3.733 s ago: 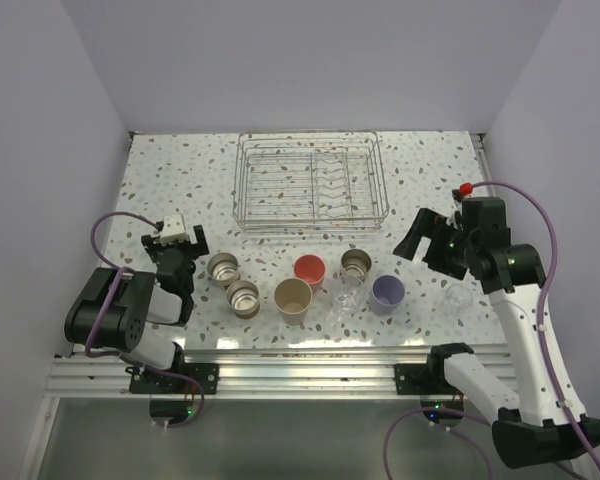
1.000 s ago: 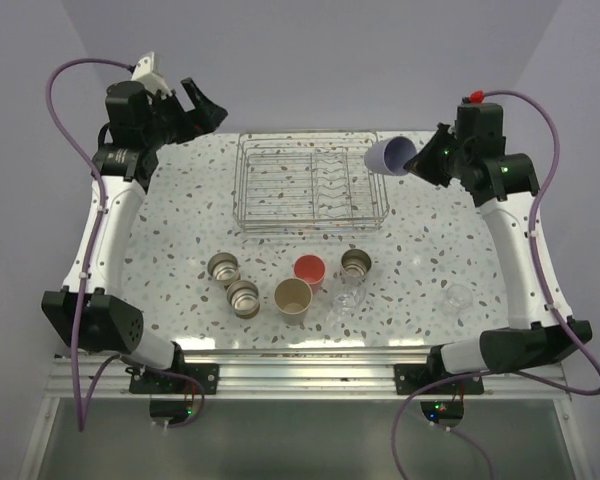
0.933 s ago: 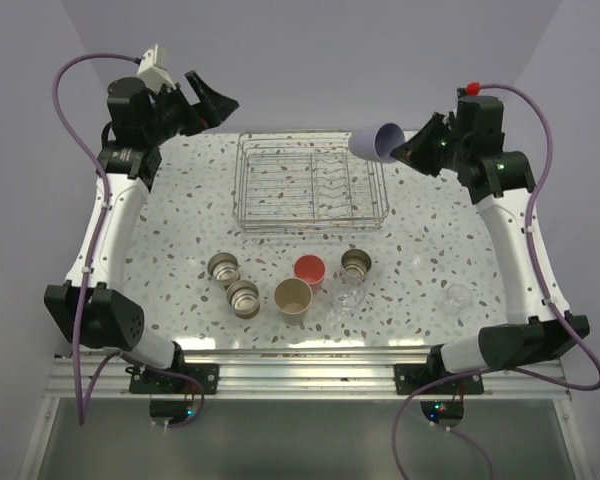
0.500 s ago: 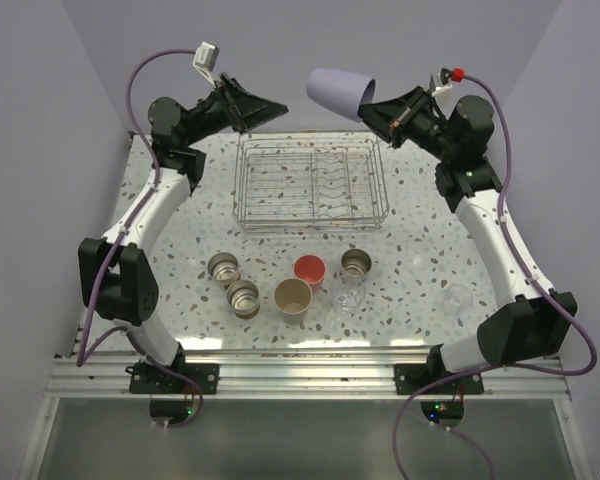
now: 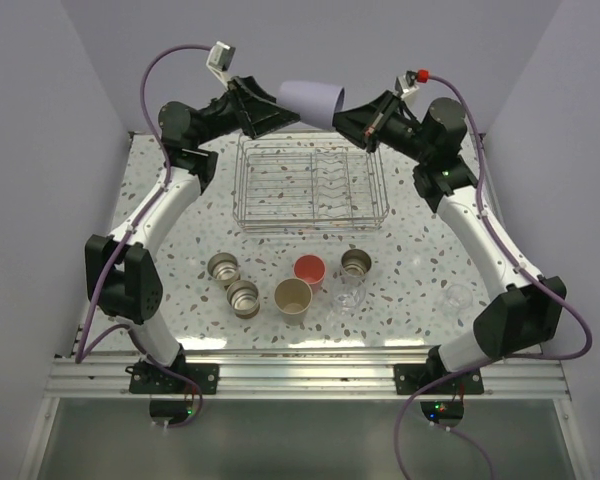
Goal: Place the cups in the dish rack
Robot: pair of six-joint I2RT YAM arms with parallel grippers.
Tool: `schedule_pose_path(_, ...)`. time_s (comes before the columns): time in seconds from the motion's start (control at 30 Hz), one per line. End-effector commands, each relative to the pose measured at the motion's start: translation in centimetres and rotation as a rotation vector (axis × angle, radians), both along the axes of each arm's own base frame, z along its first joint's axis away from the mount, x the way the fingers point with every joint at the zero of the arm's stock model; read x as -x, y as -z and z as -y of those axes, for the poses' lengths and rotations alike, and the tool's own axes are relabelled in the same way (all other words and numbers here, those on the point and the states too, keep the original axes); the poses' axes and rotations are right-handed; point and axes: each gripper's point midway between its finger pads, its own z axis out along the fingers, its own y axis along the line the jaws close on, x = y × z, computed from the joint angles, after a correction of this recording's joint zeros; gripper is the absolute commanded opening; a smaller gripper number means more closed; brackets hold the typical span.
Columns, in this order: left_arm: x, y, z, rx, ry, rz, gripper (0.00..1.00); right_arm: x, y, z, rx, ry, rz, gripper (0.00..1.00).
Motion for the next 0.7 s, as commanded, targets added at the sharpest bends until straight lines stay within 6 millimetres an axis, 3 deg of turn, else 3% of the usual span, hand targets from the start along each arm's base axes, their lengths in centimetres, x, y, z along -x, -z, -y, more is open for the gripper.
schedule_pose_path(0.0, 1.0, -2.2, -0.5, 0.040, -0.013, 0.096, 1.00, 1.5, -1.5, -1.0, 0.011, -0.054, 0.068, 0.00)
schedule_pose_path(0.23, 0.4, -2.2, -0.8, 0.041, -0.070, 0.084, 0.99, 1.1, 0.2, -1.3, 0.042, -0.056, 0.032, 0.00)
schedule_pose_path(0.43, 0.0, -2.7, -1.2, 0.055, -0.134, 0.080, 0.86, 0.7, 1.4, -1.5, 0.075, -0.052, 0.015, 0.00)
schedule_pose_path(0.53, -0.1, -3.0, -1.3, 0.057, -0.148, 0.087, 0.72, 0.5, 2.1, -1.3, 0.085, -0.040, 0.002, 0.00)
schedule_pose_path(0.57, 0.0, -3.0, -1.3, 0.056, -0.145, 0.088, 0.54, 0.5, 2.5, -1.4, 0.085, -0.041, -0.006, 0.00)
schedule_pose_path(0.67, -0.1, -2.8, -1.3, 0.052, -0.141, 0.083, 0.16, 0.1, 2.9, -1.4, 0.089, -0.030, -0.018, 0.00)
